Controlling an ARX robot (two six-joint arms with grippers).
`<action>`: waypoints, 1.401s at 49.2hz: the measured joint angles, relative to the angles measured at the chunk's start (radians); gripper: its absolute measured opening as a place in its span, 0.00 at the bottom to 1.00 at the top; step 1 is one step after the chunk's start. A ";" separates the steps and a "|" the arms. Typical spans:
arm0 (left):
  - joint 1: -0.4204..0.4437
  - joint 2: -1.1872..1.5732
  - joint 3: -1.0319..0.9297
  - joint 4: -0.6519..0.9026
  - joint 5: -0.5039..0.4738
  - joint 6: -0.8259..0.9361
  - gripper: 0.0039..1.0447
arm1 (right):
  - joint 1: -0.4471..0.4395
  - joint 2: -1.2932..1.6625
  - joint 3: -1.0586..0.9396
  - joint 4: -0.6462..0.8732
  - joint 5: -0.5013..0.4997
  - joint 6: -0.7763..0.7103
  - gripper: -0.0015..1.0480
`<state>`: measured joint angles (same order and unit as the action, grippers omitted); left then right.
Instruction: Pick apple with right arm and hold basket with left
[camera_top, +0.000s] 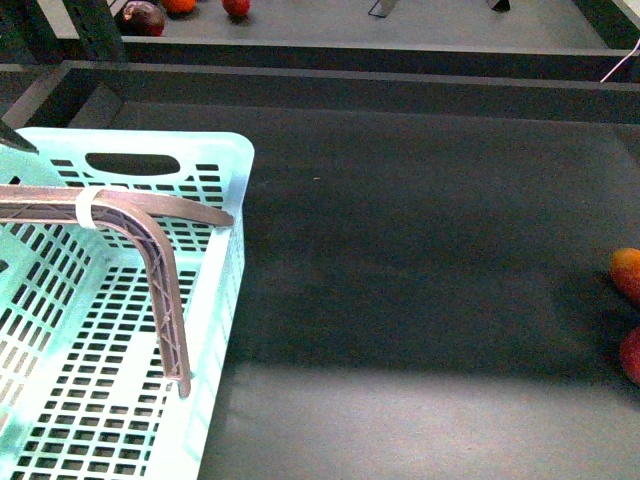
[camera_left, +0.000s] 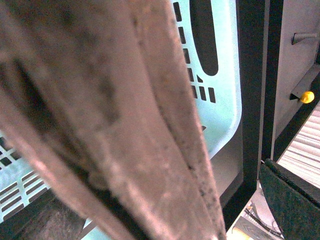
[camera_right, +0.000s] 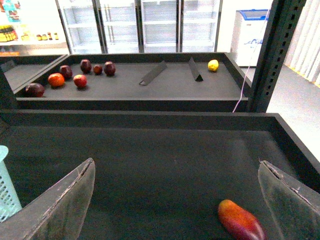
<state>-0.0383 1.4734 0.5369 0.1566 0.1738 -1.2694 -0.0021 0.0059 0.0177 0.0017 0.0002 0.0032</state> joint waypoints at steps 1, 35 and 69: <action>0.000 0.000 0.001 -0.002 -0.003 0.000 0.78 | 0.000 0.000 0.000 0.000 0.000 0.000 0.91; -0.032 -0.056 0.024 -0.092 -0.084 -0.078 0.06 | 0.000 0.000 0.000 0.000 0.000 0.000 0.91; -0.486 -0.173 0.275 -0.286 -0.126 0.177 0.06 | 0.000 0.000 0.000 0.000 0.000 0.000 0.91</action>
<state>-0.5243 1.3006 0.8116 -0.1291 0.0479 -1.0924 -0.0021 0.0059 0.0177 0.0013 0.0002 0.0032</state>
